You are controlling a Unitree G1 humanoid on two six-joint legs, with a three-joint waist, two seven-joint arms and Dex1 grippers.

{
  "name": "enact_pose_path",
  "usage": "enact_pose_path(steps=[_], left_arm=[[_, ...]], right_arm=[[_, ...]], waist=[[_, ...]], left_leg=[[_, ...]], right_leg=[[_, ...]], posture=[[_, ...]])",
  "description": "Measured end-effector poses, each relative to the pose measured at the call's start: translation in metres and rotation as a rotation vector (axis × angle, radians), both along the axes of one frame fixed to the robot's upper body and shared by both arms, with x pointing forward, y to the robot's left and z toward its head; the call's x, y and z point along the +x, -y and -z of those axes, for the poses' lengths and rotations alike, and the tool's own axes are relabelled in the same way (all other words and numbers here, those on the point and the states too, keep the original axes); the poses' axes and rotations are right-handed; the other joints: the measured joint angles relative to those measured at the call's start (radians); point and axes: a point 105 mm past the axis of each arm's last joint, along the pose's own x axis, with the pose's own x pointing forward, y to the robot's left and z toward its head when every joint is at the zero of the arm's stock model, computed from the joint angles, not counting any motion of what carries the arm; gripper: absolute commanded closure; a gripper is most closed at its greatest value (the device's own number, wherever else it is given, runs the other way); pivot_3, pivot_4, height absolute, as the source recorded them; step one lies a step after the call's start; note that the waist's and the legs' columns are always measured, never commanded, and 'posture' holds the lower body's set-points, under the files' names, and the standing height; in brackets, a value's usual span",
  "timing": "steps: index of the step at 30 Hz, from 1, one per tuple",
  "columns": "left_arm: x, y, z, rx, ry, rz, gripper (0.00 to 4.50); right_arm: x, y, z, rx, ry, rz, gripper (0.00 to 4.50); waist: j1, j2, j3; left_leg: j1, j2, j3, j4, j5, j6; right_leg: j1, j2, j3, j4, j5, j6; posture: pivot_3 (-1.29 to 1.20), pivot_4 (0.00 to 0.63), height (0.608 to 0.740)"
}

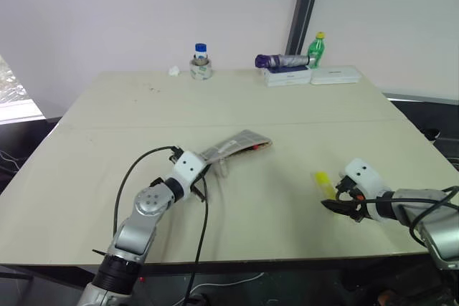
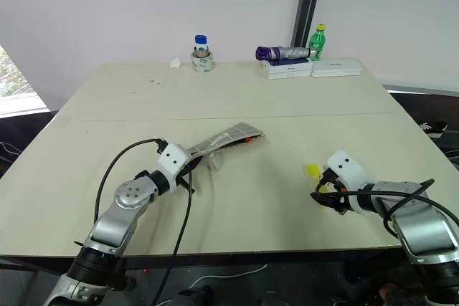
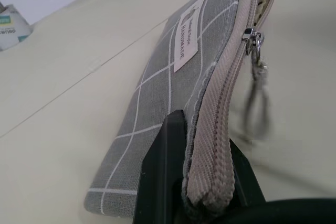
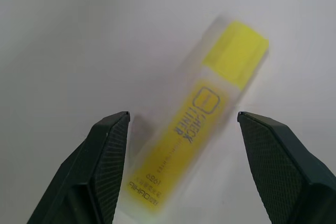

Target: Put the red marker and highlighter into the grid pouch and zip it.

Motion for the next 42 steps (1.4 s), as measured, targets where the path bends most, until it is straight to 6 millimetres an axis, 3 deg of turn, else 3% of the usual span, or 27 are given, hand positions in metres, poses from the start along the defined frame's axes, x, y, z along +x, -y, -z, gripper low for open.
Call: enact_pose_path(steps=[2,3,5,8,9,15,20,23,27,42], left_arm=[[0.0,0.0,0.001,0.0,-0.002,0.001,4.5],[0.0,0.001,0.001,0.0,-0.003,0.002,4.5],[0.0,0.001,0.001,-0.001,-0.003,0.004,4.5],[0.0,0.001,0.001,-0.001,-0.001,0.005,4.5],[0.0,0.001,0.001,-0.001,0.0,0.005,4.5],[-0.001,0.001,0.0,-0.002,0.008,0.007,4.5],[-0.003,0.004,-0.002,0.0,0.022,0.03,4.5],[-0.004,0.006,-0.002,0.0,0.027,0.038,4.5],[-0.004,0.006,-0.002,0.001,0.03,0.04,4.5],[-0.006,0.013,0.0,0.016,0.03,0.061,4.5]], right_arm=[[-0.001,0.001,0.003,0.013,-0.017,0.016,1.1],[-0.001,0.001,0.004,0.018,-0.02,0.02,1.34],[-0.002,0.001,0.005,0.03,-0.028,0.023,1.99],[-0.002,-0.001,0.005,0.048,-0.033,0.021,3.53],[-0.001,-0.002,0.005,0.049,-0.032,0.021,3.66],[0.009,-0.007,-0.009,-0.042,0.048,-0.071,3.65],[0.026,-0.05,-0.071,-0.149,0.285,-0.305,3.65],[0.028,-0.073,-0.089,-0.174,0.344,-0.387,3.65],[0.028,-0.086,-0.077,-0.174,0.299,-0.427,3.65],[0.032,-0.094,-0.066,-0.163,0.245,-0.436,3.65]], waist=[[0.0,0.0,0.0],[0.0,0.0,0.0],[0.0,0.0,0.0],[0.0,0.0,0.0],[0.0,0.0,0.0],[-0.002,0.0,0.0],[-0.006,0.0,0.0],[0.0,0.0,0.0],[0.003,0.0,0.0],[-0.001,0.0,0.0]], left_leg=[[0.0,0.0,0.0,0.0,0.0,0.0],[0.0,0.0,0.0,0.0,0.0,0.0],[0.0,0.0,0.0,0.0,0.0,0.0],[0.0,0.0,0.0,0.0,0.0,0.0],[0.0,0.0,0.0,0.0,0.0,0.0],[0.0,0.0,0.0,0.0,0.0,0.0],[0.0,0.0,0.0,0.0,0.0,0.0],[-0.001,0.0,-0.001,0.0,0.0,0.0],[-0.001,0.0,-0.001,0.0,-0.001,0.002],[-0.001,0.0,-0.001,0.0,-0.001,0.002]], right_leg=[[0.0,0.0,0.0,0.0,0.0,0.0],[0.0,0.0,0.0,0.0,0.0,0.0],[0.001,0.0,-0.001,-0.001,0.0,0.0],[0.001,0.0,-0.001,-0.001,0.0,0.0],[0.001,0.0,-0.001,-0.001,0.0,0.0],[0.0,0.0,-0.001,-0.001,0.0,0.0],[0.0,0.001,-0.001,-0.001,0.0,0.0],[0.001,0.0,-0.002,-0.002,0.0,0.0],[0.001,-0.002,-0.002,-0.003,0.0,0.0],[0.0,-0.002,-0.002,-0.003,0.0,0.0]], posture=[[0.0,0.15,0.74],[0.0,0.15,0.74],[0.0,0.15,0.74],[0.0,0.15,0.74],[0.0,0.15,0.74],[0.0,0.15,0.74],[0.0,0.15,0.74],[0.0,0.15,0.74],[0.0,0.15,0.74],[0.0,0.15,0.74]])
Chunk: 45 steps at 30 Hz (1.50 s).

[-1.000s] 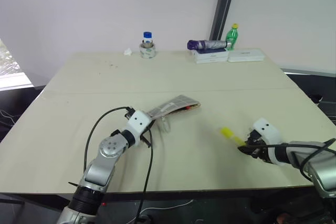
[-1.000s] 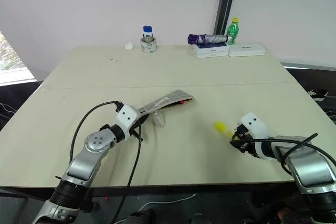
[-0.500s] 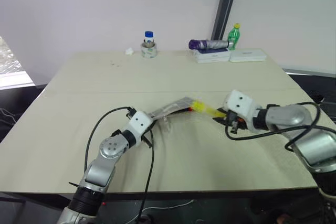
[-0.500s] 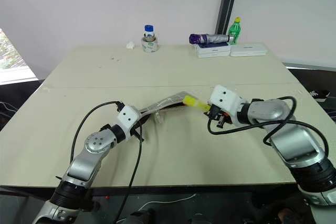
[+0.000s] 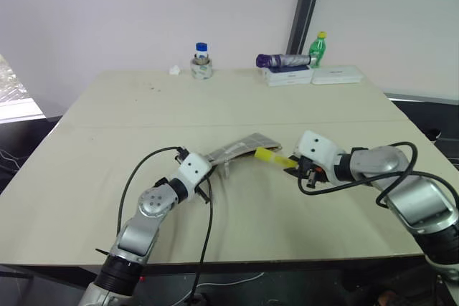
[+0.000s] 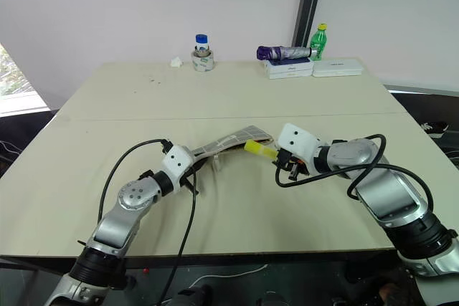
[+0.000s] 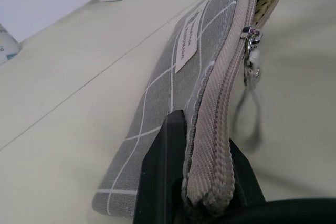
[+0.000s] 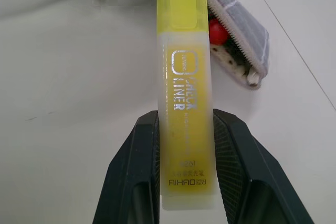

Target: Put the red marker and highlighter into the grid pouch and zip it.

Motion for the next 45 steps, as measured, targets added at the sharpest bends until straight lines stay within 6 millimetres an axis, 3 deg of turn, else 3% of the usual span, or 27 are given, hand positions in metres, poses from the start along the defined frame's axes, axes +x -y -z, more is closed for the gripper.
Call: enact_pose_path(steps=[15,27,36,42,45], left_arm=[[-0.004,0.008,-0.001,0.01,0.017,0.034,4.5],[-0.025,0.028,0.004,0.278,0.2,0.234,4.5],[-0.029,0.034,0.006,0.318,0.229,0.267,4.5],[-0.025,0.037,0.008,0.248,0.17,0.223,4.5],[-0.019,0.031,0.008,0.193,0.113,0.173,4.5]], right_arm=[[0.001,-0.002,0.01,-0.014,-0.032,0.001,3.65],[-0.006,-0.012,0.023,-0.037,-0.117,-0.048,3.65],[-0.005,-0.029,0.028,0.005,-0.14,-0.065,3.65],[-0.003,-0.032,0.018,0.029,-0.101,-0.069,0.87],[-0.002,-0.025,0.001,0.053,-0.045,-0.075,0.87]], waist=[[0.0,0.0,0.0],[-0.001,0.0,0.0],[-0.001,0.0,0.0],[-0.001,0.0,0.0],[-0.001,0.0,0.0]], left_leg=[[0.0,0.0,0.0,0.0,0.0,0.0],[0.0,0.0,0.0,0.0,0.0,0.0],[0.0,0.0,0.0,0.0,0.0,0.0],[0.0,0.0,0.0,0.0,0.0,0.0],[0.0,0.0,0.0,0.0,0.0,0.0]], right_leg=[[0.0,0.0,0.0,0.0,0.0,0.0],[0.0,0.0,0.0,0.0,0.0,0.0],[0.0,0.0,0.0,0.0,0.0,0.0],[0.0,0.0,0.0,0.0,0.0,0.0],[0.0,0.0,0.0,0.0,0.0,0.0]], posture=[[0.0,0.15,0.74],[0.0,0.15,0.74],[0.0,0.15,0.74],[0.0,0.15,0.74],[0.0,0.15,0.74]])
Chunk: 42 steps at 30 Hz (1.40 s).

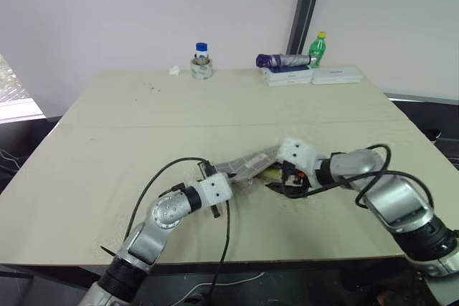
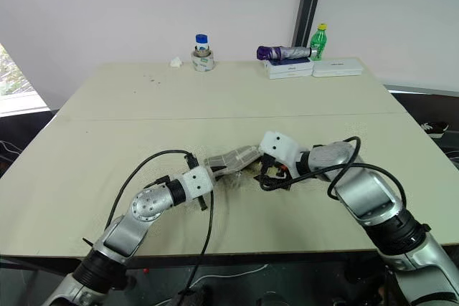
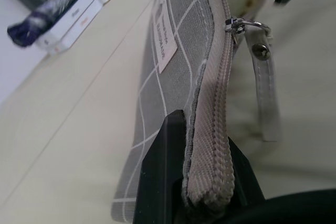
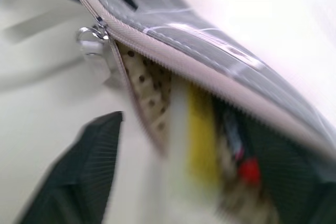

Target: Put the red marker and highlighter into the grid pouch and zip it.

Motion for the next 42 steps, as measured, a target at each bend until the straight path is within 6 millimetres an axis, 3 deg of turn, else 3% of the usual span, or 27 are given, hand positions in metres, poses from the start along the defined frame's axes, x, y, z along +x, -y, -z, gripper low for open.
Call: enact_pose_path(steps=[6,8,13,19,29,32,37,42], left_arm=[[0.018,-0.011,-0.015,-0.209,-0.145,-0.106,4.5],[0.025,-0.01,-0.027,-0.276,-0.184,-0.114,4.5],[0.033,0.005,-0.045,-0.384,-0.32,-0.069,4.5],[0.033,0.023,-0.055,-0.432,-0.469,-0.006,4.5],[0.031,0.023,-0.055,-0.445,-0.543,0.006,4.5],[0.031,0.022,-0.056,-0.442,-0.541,0.003,4.5],[0.031,0.022,-0.056,-0.444,-0.542,0.004,4.5],[0.03,0.023,-0.057,-0.442,-0.534,-0.002,4.5]], right_arm=[[-0.018,0.011,-0.054,0.108,0.12,-0.082,0.87],[-0.025,0.006,-0.059,0.145,0.113,-0.118,0.87],[-0.03,-0.017,-0.047,0.238,0.047,-0.145,0.87],[-0.004,-0.044,-0.018,0.38,-0.016,0.02,0.87],[0.016,-0.045,-0.012,0.429,-0.003,0.17,0.87],[0.019,-0.046,-0.009,0.444,-0.013,0.189,1.72],[0.022,-0.046,-0.007,0.453,-0.018,0.207,4.26],[0.022,-0.045,-0.009,0.476,-0.022,0.214,4.42]], waist=[[0.0,0.0,0.0],[-0.001,0.0,0.0],[-0.002,0.0,0.0],[-0.003,0.0,0.0],[-0.004,0.0,0.0],[-0.005,0.0,0.0],[-0.004,0.0,0.0],[-0.004,0.0,0.0]], left_leg=[[0.0,0.0,0.0,0.001,0.0,0.0],[0.0,0.0,0.0,0.001,0.0,0.0],[0.0,0.0,0.0,0.001,0.0,0.0],[0.0,0.0,-0.001,0.001,0.0,-0.001],[0.0,-0.001,0.0,0.001,0.0,-0.001],[0.0,0.0,0.0,0.001,0.0,-0.001],[0.0,-0.001,0.0,0.0,0.0,-0.001],[0.0,-0.001,0.0,0.0,0.0,-0.001]], right_leg=[[0.001,0.001,-0.001,0.0,0.0,0.0],[0.001,0.001,-0.001,0.0,0.0,0.0],[0.001,0.001,-0.001,0.001,0.0,0.0],[0.0,0.001,0.0,0.002,0.0,0.0],[0.0,0.001,0.0,0.002,0.0,0.0],[0.0,0.001,0.0,0.002,0.0,0.0],[0.0,0.001,0.0,0.002,0.0,0.0],[0.0,0.001,0.0,0.002,0.0,0.0]], posture=[[0.0,0.15,0.74],[0.0,0.15,0.74],[0.0,0.15,0.74],[0.0,0.15,0.74],[0.0,0.15,0.74],[0.0,0.15,0.74],[0.0,0.15,0.74],[0.0,0.15,0.74]])
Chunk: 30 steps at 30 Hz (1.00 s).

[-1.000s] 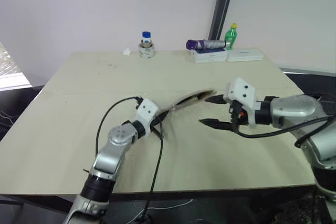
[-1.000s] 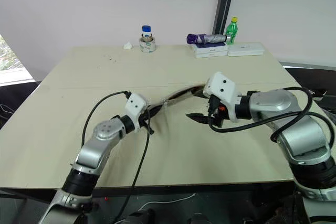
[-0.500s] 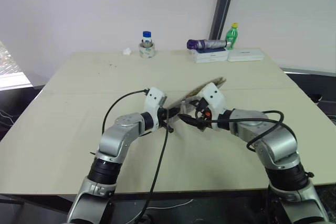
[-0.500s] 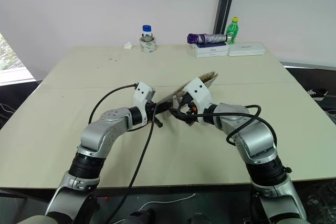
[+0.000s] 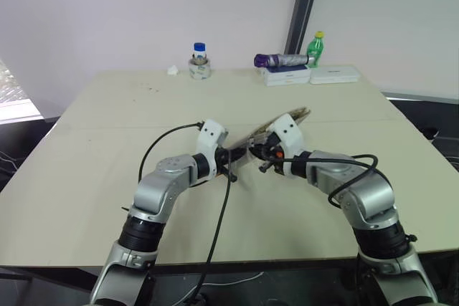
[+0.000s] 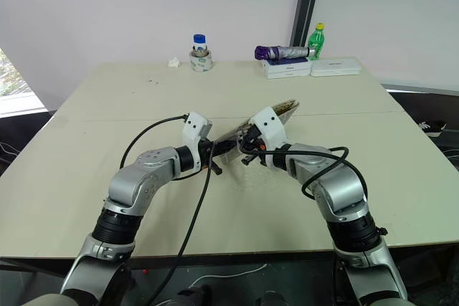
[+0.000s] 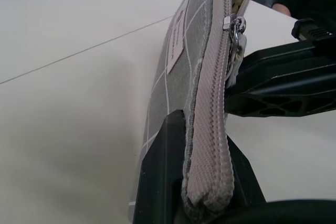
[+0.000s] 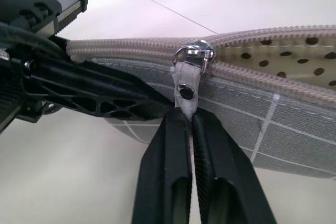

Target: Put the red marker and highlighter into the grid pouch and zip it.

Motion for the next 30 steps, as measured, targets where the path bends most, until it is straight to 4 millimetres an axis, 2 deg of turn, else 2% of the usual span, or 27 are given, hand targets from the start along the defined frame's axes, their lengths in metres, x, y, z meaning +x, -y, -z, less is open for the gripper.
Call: enact_pose_path(steps=[5,9,14,17,21,23,24,26,28,30], left_arm=[[0.006,-0.013,-0.002,0.075,0.082,-0.049,4.5],[0.01,-0.036,0.007,0.169,0.141,-0.088,4.5],[0.012,-0.051,0.005,0.203,0.185,-0.093,4.5],[0.012,-0.053,0.004,0.204,0.2,-0.085,4.5],[0.014,-0.058,0.004,0.215,0.218,-0.087,4.5],[0.014,-0.061,0.003,0.218,0.23,-0.092,4.5],[0.014,-0.066,0.005,0.219,0.227,-0.102,4.16],[0.013,-0.077,0.013,0.22,0.204,-0.127,3.45],[0.011,-0.082,0.019,0.219,0.177,-0.134,2.4],[0.009,-0.082,0.023,0.208,0.155,-0.125,1.37]], right_arm=[[-0.001,0.015,-0.008,-0.007,0.011,0.021,4.42],[0.001,0.054,-0.025,-0.089,0.061,0.102,4.42],[0.007,0.102,-0.039,-0.168,0.093,0.225,4.42],[0.01,0.109,-0.039,-0.17,0.094,0.227,4.42],[0.011,0.106,-0.038,-0.171,0.103,0.202,4.42],[0.009,0.104,-0.037,-0.171,0.107,0.183,3.89],[0.008,0.105,-0.033,-0.172,0.095,0.176,3.52],[0.004,0.106,-0.023,-0.177,0.059,0.152,2.55],[-0.001,0.104,-0.014,-0.182,0.03,0.128,1.5],[-0.002,0.103,-0.012,-0.184,0.03,0.117,0.42]], waist=[[0.001,0.0,0.0],[0.002,0.0,0.0],[0.001,0.0,0.0],[-0.004,0.0,0.0],[-0.002,0.0,0.0],[0.0,0.0,0.0],[0.001,0.0,0.0],[0.001,0.0,0.0],[0.001,0.0,0.0],[0.001,0.0,0.0]], left_leg=[[0.0,0.0,0.0,0.0,0.0,0.0],[0.0,0.0,0.001,-0.001,0.0,0.0],[0.0,0.0,0.001,0.0,0.0,0.0],[0.0,0.001,0.002,-0.001,0.0,0.0],[0.0,0.0,0.002,-0.001,0.0,0.0],[0.0,0.0,0.001,-0.001,0.0,0.0],[0.0,0.0,0.001,-0.001,0.0,0.0],[0.0,0.001,0.001,-0.001,0.0,0.0],[0.0,0.001,0.001,-0.001,0.0,0.0],[0.0,0.001,0.001,0.0,0.0,0.0]], right_leg=[[0.0,0.0,0.0,0.0,0.0,0.0],[0.0,0.0,0.001,-0.001,0.0,0.0],[0.0,0.0,0.001,-0.001,0.0,0.0],[0.0,0.0,0.001,-0.001,0.0,0.0],[-0.001,0.0,0.001,-0.001,0.0,0.0],[0.0,0.0,0.001,-0.001,0.0,0.0],[0.0,0.0,0.001,-0.001,0.0,0.0],[0.0,0.0,0.001,-0.001,0.0,0.0],[0.0,-0.001,0.001,-0.001,0.0,0.0],[0.0,-0.001,0.001,-0.001,0.0,0.0]], posture=[[0.0,0.15,0.74],[0.0,0.15,0.74],[0.0,0.15,0.74],[0.0,0.15,0.74],[0.0,0.15,0.74],[0.0,0.15,0.74],[0.0,0.15,0.74],[0.0,0.15,0.74],[0.0,0.15,0.74],[0.0,0.15,0.74]])
